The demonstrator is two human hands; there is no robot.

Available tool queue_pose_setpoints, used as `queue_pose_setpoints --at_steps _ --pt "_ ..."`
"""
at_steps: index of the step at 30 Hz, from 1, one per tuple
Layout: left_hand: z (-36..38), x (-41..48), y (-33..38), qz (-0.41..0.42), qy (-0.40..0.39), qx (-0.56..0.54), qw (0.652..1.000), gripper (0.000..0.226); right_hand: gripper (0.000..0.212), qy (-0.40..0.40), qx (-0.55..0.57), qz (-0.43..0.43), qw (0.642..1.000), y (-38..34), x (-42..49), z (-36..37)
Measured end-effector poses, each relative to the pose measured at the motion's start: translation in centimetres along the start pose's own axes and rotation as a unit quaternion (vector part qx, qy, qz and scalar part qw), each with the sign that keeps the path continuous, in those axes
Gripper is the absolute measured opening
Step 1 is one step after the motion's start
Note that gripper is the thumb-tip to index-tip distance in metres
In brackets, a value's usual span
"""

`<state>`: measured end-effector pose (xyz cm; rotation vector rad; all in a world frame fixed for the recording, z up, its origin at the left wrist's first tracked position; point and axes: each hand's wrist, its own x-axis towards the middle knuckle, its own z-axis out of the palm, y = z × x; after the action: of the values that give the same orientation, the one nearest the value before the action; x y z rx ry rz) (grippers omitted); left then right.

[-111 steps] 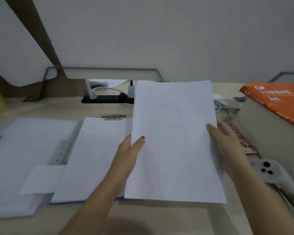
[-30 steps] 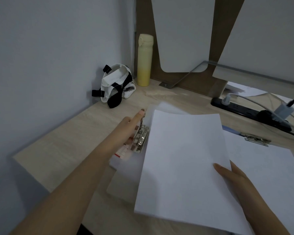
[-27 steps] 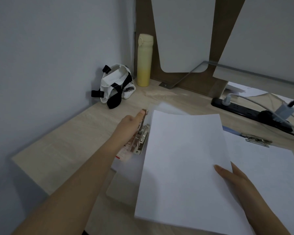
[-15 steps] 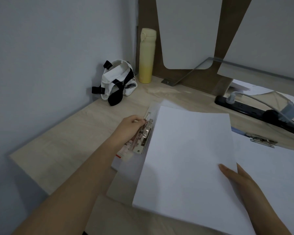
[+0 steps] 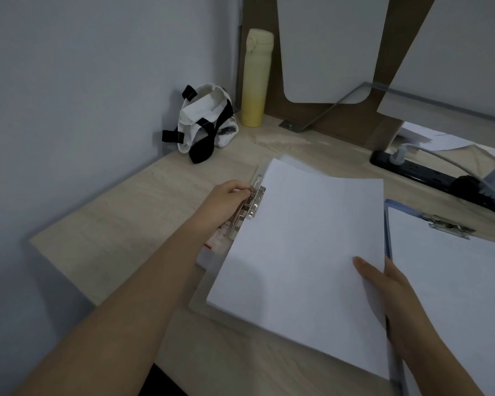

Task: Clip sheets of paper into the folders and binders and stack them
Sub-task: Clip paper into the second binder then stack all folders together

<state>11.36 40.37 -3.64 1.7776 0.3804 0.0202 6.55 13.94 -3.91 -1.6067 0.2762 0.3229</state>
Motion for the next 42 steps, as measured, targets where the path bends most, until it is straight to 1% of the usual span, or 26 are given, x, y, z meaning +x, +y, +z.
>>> queue_pose_setpoints --at_steps 4,17,20,23,24,28,30,33,35,38,41,42 --pt "-0.1 0.1 0.0 -0.004 -0.002 -0.002 1.0 0.012 0.042 0.009 -0.019 -0.005 1.0 0.2 0.1 0.0" --pt "-0.1 -0.1 0.2 -0.017 -0.01 -0.011 1.0 0.02 0.041 0.01 -0.012 -0.018 1.0 0.6 0.0 -0.1" --pt "-0.1 -0.1 0.1 -0.012 -0.009 -0.002 1.0 0.017 0.041 0.011 -0.015 -0.018 1.0 0.6 0.0 -0.1" --pt "-0.1 -0.6 0.4 -0.019 -0.026 -0.037 0.999 0.014 0.04 0.015 -0.015 -0.011 1.0 0.6 0.0 -0.1" --pt "-0.2 -0.9 0.6 -0.029 -0.04 -0.062 0.997 0.018 0.039 0.015 -0.015 -0.007 1.0 0.6 0.0 -0.1" --pt "-1.2 -1.9 0.5 -0.064 -0.102 -0.167 0.979 0.045 0.038 0.019 -0.024 0.003 1.0 0.5 0.0 -0.1" --pt "-1.8 -2.5 0.2 -0.065 -0.124 -0.191 0.972 0.046 0.038 0.018 -0.029 0.002 0.999 0.5 0.0 -0.1" --pt "-2.6 -3.4 -0.5 -0.059 -0.145 -0.183 0.971 0.037 0.04 0.014 -0.027 -0.003 1.0 0.6 0.0 -0.1" --pt "-3.0 -3.7 -0.9 -0.065 -0.162 -0.17 0.97 0.038 0.041 0.016 -0.028 -0.006 0.999 0.6 0.0 0.0" --pt "-3.4 -4.3 -0.7 -0.082 -0.18 -0.112 0.974 0.05 0.041 0.016 -0.03 -0.012 0.999 0.6 0.0 0.0" --pt "-3.6 -4.4 0.1 -0.122 -0.157 -0.082 0.977 0.074 0.041 0.016 -0.031 -0.017 0.999 0.6 -0.1 0.0" --pt "-3.6 -4.4 0.3 -0.131 -0.153 -0.068 0.977 0.079 0.04 0.016 -0.03 -0.018 0.999 0.5 -0.2 0.1"
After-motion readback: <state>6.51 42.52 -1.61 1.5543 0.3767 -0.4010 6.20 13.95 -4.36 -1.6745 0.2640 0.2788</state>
